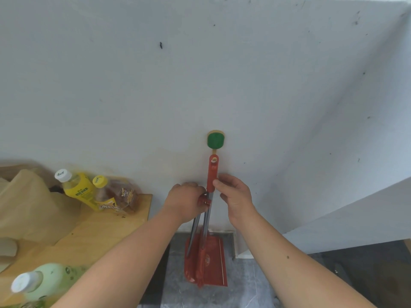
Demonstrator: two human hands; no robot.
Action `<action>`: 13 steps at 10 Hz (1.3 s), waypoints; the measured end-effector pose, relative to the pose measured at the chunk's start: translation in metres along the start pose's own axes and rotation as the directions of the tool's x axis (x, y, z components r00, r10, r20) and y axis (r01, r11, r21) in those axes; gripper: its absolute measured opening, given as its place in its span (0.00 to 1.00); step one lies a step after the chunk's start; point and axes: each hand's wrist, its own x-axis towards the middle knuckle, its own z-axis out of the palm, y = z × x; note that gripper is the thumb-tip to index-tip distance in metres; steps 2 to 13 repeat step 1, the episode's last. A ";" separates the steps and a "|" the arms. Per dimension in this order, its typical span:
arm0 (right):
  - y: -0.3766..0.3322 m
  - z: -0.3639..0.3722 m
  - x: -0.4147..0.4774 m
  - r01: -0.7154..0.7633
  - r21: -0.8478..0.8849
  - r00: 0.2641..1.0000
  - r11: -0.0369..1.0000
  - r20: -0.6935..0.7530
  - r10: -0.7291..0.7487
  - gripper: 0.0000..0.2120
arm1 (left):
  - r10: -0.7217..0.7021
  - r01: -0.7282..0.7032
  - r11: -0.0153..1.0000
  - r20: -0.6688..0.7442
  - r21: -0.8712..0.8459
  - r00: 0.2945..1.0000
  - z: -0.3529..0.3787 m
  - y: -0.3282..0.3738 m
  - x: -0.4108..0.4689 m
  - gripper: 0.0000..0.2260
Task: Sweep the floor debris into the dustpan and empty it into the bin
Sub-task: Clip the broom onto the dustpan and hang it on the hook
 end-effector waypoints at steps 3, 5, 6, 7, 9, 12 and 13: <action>0.007 -0.011 -0.002 -0.008 -0.075 0.995 0.997 -0.103 0.000 0.12 | -0.048 0.044 0.997 -0.064 -0.063 0.997 0.000 -0.001 -0.005 0.21; 0.007 -0.011 -0.002 -0.008 -0.075 0.995 0.997 -0.103 0.000 0.12 | -0.048 0.044 0.997 -0.064 -0.063 0.997 0.000 -0.001 -0.005 0.21; 0.007 -0.011 -0.002 -0.008 -0.075 0.995 0.997 -0.103 0.000 0.12 | -0.048 0.044 0.997 -0.064 -0.063 0.997 0.000 -0.001 -0.005 0.21; 0.007 -0.011 -0.002 -0.008 -0.075 0.995 0.997 -0.103 0.000 0.12 | -0.048 0.044 0.997 -0.064 -0.063 0.997 0.000 -0.001 -0.005 0.21; 0.007 -0.011 -0.002 -0.008 -0.075 0.995 0.997 -0.103 0.000 0.12 | -0.048 0.044 0.997 -0.064 -0.063 0.997 0.000 -0.001 -0.005 0.21; 0.007 -0.011 -0.002 -0.008 -0.075 0.995 0.997 -0.103 0.000 0.12 | -0.048 0.044 0.997 -0.064 -0.063 0.997 0.000 -0.001 -0.005 0.21; 0.007 -0.011 -0.002 -0.008 -0.075 0.995 0.997 -0.103 0.000 0.12 | -0.048 0.044 0.997 -0.064 -0.063 0.997 0.000 -0.001 -0.005 0.21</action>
